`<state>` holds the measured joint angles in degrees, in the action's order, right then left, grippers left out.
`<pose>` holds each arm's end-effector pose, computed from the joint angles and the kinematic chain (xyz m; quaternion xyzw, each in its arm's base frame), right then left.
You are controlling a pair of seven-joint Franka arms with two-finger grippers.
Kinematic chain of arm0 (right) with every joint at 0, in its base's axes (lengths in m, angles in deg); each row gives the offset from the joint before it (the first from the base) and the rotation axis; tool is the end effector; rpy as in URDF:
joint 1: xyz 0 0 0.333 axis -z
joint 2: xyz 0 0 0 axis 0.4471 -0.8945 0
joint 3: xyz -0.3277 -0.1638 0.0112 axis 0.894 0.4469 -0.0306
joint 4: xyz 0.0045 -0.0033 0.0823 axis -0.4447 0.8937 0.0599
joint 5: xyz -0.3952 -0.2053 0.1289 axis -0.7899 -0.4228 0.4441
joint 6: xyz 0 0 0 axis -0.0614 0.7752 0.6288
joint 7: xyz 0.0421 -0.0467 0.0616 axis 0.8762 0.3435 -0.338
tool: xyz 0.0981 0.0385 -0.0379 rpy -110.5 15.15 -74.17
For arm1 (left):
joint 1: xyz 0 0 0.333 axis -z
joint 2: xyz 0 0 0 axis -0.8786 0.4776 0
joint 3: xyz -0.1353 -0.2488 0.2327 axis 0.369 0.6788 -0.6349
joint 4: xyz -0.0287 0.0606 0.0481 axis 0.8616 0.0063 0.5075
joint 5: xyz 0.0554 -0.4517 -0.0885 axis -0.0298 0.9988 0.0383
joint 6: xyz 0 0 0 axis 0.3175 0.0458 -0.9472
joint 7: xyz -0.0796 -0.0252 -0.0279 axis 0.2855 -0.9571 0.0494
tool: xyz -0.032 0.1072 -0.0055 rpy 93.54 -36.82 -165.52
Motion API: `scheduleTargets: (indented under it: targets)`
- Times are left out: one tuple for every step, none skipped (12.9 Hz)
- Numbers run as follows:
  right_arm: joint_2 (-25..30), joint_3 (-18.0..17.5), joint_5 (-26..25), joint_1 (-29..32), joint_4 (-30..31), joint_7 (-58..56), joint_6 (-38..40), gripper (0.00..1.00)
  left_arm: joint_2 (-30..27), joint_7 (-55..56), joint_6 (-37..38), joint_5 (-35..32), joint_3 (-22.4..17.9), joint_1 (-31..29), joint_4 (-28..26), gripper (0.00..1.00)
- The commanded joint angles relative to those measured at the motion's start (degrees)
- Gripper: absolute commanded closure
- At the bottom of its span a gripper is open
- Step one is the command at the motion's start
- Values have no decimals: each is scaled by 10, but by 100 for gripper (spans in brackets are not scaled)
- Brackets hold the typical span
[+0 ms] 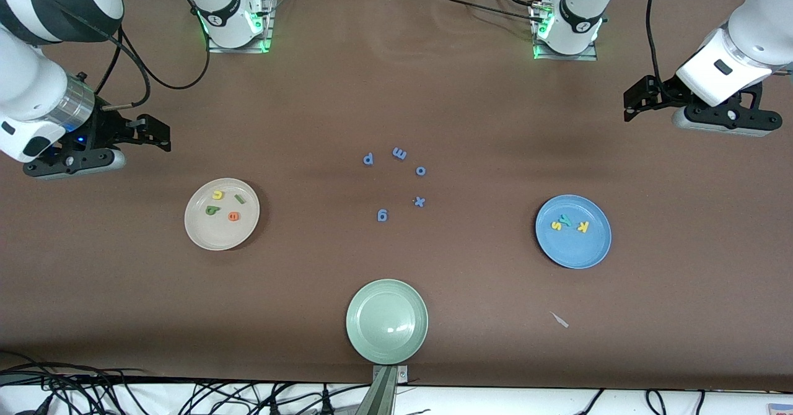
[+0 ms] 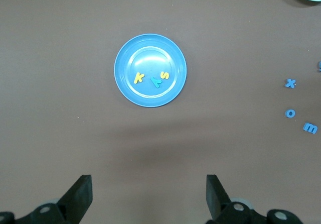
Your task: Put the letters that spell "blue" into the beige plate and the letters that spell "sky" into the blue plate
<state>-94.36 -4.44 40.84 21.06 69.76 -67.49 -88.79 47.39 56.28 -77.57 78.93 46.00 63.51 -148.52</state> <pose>0.6631 0.0751 0.5703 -0.9961 -0.0851 0.0234 0.0011 0.6031 -0.0768 0.6283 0.9985 -0.0522 -0.0181 0.0040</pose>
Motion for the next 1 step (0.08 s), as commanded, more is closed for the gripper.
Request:
scheduleTargets:
  targets:
    - [-6, -2, 3, 0, -18, -2, 14, 0, 4, 4, 1, 16, 0, 0, 10, 0]
